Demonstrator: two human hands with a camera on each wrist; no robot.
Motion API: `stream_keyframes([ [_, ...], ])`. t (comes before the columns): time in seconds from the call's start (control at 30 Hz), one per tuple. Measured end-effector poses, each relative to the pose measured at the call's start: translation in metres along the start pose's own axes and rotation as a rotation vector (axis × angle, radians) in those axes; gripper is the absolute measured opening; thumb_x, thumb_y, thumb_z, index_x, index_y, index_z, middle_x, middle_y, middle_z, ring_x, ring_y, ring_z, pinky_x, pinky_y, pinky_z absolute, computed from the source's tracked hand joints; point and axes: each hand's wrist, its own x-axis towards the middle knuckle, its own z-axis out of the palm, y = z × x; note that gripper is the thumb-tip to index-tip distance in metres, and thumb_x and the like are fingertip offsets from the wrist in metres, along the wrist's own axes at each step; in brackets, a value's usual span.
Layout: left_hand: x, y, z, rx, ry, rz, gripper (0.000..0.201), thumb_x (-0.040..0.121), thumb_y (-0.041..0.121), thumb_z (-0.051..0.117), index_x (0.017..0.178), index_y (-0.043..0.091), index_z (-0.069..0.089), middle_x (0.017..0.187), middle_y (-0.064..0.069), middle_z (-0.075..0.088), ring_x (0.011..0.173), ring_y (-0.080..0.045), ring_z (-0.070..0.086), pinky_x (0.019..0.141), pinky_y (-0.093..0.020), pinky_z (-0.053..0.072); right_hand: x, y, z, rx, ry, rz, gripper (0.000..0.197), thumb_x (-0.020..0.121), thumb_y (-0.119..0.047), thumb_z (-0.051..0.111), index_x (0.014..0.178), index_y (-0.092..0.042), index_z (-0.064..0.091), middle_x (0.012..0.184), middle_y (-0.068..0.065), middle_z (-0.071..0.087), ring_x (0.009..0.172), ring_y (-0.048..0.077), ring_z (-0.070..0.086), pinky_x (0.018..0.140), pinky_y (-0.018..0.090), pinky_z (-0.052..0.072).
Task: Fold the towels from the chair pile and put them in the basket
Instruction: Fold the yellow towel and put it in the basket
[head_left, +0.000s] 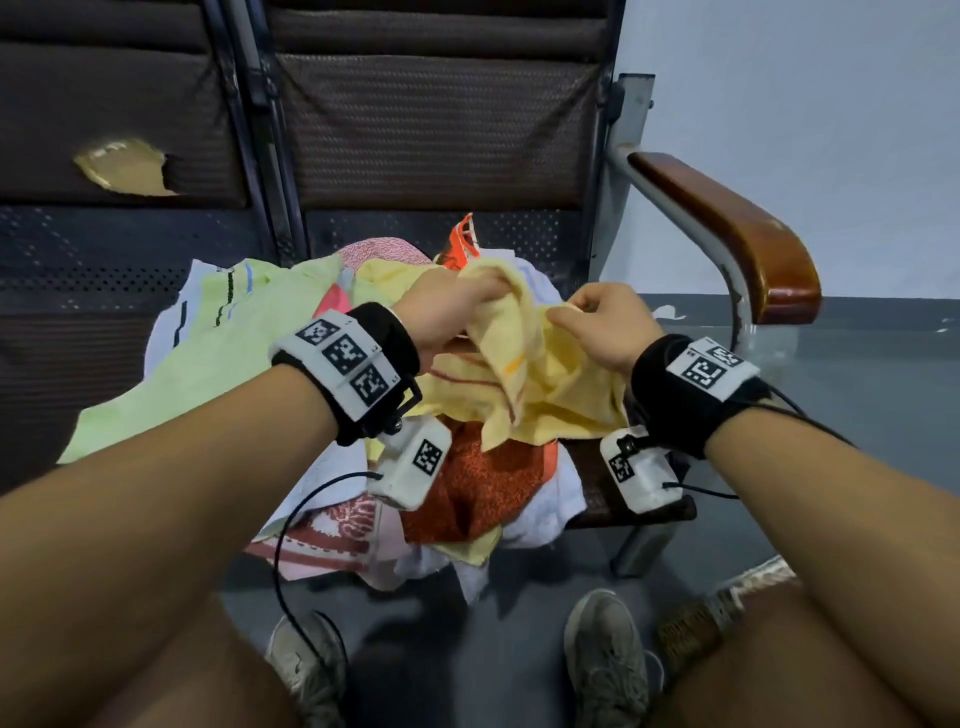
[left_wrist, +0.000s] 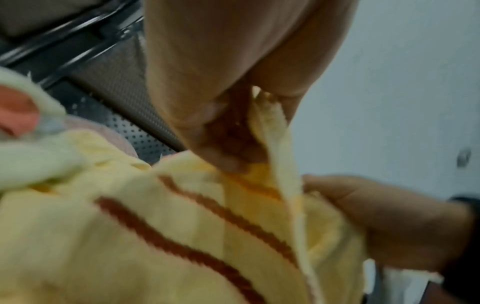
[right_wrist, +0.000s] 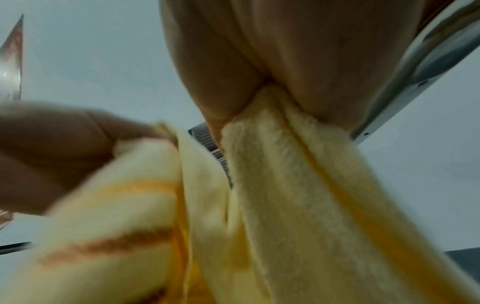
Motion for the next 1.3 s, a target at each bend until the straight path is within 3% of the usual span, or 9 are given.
stream_keyframes([
  [0.17, 0.014, -0.03, -0.017, 0.405, 0.094, -0.031, 0.023, 0.078, 0.013, 0.077, 0.077, 0.013, 0.054, 0.076, -0.01, 0.057, 0.07, -0.024, 0.056, 0.063, -0.036, 0.047, -0.011, -0.005, 0.004, 0.13, -0.099, -0.147, 0.013, 0.098, -0.029, 0.055, 0.088, -0.02, 0.052, 0.06, -0.008, 0.048, 0.052, 0.01, 0.042, 0.056, 0.029, 0.035],
  [0.27, 0.014, -0.036, -0.017, 0.452, 0.04, -0.169, 0.058, 0.071, 0.02, 0.084, 0.112, 0.018, 0.043, 0.094, -0.006, 0.056, 0.081, -0.022, 0.06, 0.059, -0.033, 0.052, -0.019, -0.01, 0.003, 0.158, -0.161, -0.298, 0.016, 0.1, -0.013, 0.047, 0.104, -0.021, 0.061, 0.06, -0.017, 0.052, 0.043, 0.003, 0.041, 0.05, 0.016, 0.034],
  [0.43, 0.016, -0.053, -0.007, 1.016, -0.133, 0.131, 0.09, 0.068, 0.054, 0.081, 0.144, 0.032, 0.038, 0.13, -0.009, 0.054, 0.121, -0.03, 0.052, 0.101, -0.042, 0.046, -0.024, -0.029, 0.001, 0.191, -0.238, -0.478, 0.031, 0.1, -0.004, 0.039, 0.105, -0.021, 0.065, 0.096, -0.02, 0.066, 0.084, -0.005, 0.058, 0.082, 0.019, 0.044],
  [0.53, 0.022, -0.062, -0.004, 0.949, -0.115, 0.192, 0.022, 0.093, 0.038, 0.061, 0.106, 0.021, 0.064, 0.098, -0.002, 0.068, 0.097, -0.026, 0.063, 0.078, -0.035, 0.048, -0.023, -0.03, -0.001, 0.206, -0.17, -0.528, 0.031, 0.1, -0.007, 0.036, 0.102, -0.026, 0.061, 0.066, -0.023, 0.054, 0.056, 0.003, 0.044, 0.059, 0.019, 0.038],
  [0.7, 0.035, -0.049, -0.017, 0.712, 0.286, 0.144, 0.024, 0.098, 0.027, 0.043, 0.091, 0.009, 0.057, 0.087, -0.009, 0.061, 0.081, -0.029, 0.055, 0.068, -0.036, 0.042, -0.015, -0.015, -0.007, -0.031, -0.183, -0.412, 0.042, 0.09, -0.003, 0.04, 0.073, -0.026, 0.07, 0.057, -0.013, 0.056, 0.049, 0.006, 0.045, 0.055, 0.026, 0.039],
  [0.87, 0.033, -0.033, -0.015, -0.045, 0.269, 0.067, 0.005, 0.092, 0.008, 0.05, 0.089, 0.011, 0.051, 0.086, -0.016, 0.064, 0.074, -0.029, 0.068, 0.054, -0.033, 0.058, -0.019, -0.002, 0.002, -0.31, -0.508, -0.264, 0.029, 0.089, -0.016, 0.056, 0.083, -0.036, 0.075, 0.092, -0.01, 0.072, 0.089, 0.009, 0.064, 0.085, 0.026, 0.049],
  [1.07, 0.029, -0.028, -0.027, -0.069, 0.297, 0.104, 0.023, 0.089, -0.003, 0.048, 0.09, 0.008, 0.068, 0.079, -0.011, 0.07, 0.072, -0.026, 0.07, 0.055, -0.029, 0.059, -0.015, 0.005, 0.012, -0.531, -0.549, -0.193, 0.032, 0.09, -0.012, 0.051, 0.097, -0.03, 0.077, 0.118, -0.006, 0.07, 0.11, 0.016, 0.062, 0.098, 0.028, 0.047],
  [1.2, 0.028, -0.032, -0.038, -0.114, 0.335, 0.066, 0.025, 0.085, -0.011, 0.057, 0.081, 0.013, 0.058, 0.071, -0.006, 0.064, 0.057, -0.015, 0.065, 0.054, -0.024, 0.056, -0.016, -0.008, 0.017, -0.224, -0.173, -0.28, 0.036, 0.091, -0.012, 0.045, 0.101, -0.03, 0.075, 0.087, -0.017, 0.067, 0.084, 0.013, 0.065, 0.078, 0.026, 0.049],
  [1.3, 0.023, -0.028, -0.047, -0.144, 0.326, 0.059, 0.023, 0.081, -0.009, 0.063, 0.07, 0.011, 0.068, 0.057, 0.0, 0.066, 0.052, -0.009, 0.065, 0.055, -0.023, 0.056, -0.023, -0.019, 0.025, -0.162, -0.301, -0.346, 0.021, 0.092, -0.029, 0.056, 0.103, -0.03, 0.074, 0.075, -0.023, 0.06, 0.067, -0.004, 0.058, 0.07, 0.024, 0.045],
])
